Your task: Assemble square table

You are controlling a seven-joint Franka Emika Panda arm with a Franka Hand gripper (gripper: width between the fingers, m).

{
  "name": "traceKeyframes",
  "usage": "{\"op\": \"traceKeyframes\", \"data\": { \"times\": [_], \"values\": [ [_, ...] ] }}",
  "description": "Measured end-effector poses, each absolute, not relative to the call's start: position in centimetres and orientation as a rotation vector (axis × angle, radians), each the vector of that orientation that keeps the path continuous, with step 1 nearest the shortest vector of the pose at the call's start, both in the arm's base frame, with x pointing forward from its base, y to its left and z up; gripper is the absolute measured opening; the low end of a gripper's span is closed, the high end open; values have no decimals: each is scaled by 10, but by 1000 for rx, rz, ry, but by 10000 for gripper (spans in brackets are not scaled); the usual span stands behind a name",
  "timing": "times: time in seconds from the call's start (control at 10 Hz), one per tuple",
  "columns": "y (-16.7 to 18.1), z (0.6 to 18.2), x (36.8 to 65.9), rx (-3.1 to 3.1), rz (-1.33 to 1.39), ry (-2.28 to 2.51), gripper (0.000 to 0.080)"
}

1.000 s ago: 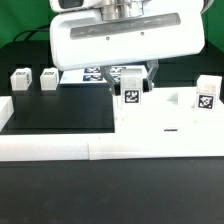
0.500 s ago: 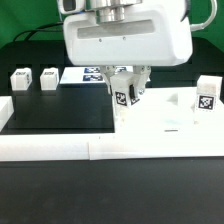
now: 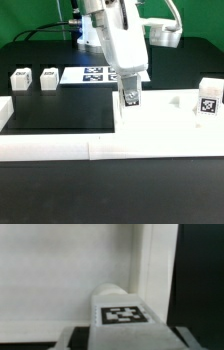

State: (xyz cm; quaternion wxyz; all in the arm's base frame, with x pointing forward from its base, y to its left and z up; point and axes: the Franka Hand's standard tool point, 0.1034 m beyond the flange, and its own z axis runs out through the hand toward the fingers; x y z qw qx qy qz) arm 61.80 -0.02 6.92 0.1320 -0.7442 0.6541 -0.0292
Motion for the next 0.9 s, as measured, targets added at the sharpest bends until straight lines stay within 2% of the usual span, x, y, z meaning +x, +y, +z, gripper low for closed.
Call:
{"op": "traceKeyframes", "data": {
  "times": [0.1,0.2,0.3,0.4,0.7,0.9],
  "values": [
    [1,69,618,-2208,-94,1846,297],
    [3,71,619,-2336,-122,1688,503],
    [6,71,618,-2535,-156,1410,503],
    [9,70,617,-2652,-142,1202,618],
    [8,70,617,-2753,-177,979,648],
    [6,73,620,-2922,-197,519,649]
  ]
}}
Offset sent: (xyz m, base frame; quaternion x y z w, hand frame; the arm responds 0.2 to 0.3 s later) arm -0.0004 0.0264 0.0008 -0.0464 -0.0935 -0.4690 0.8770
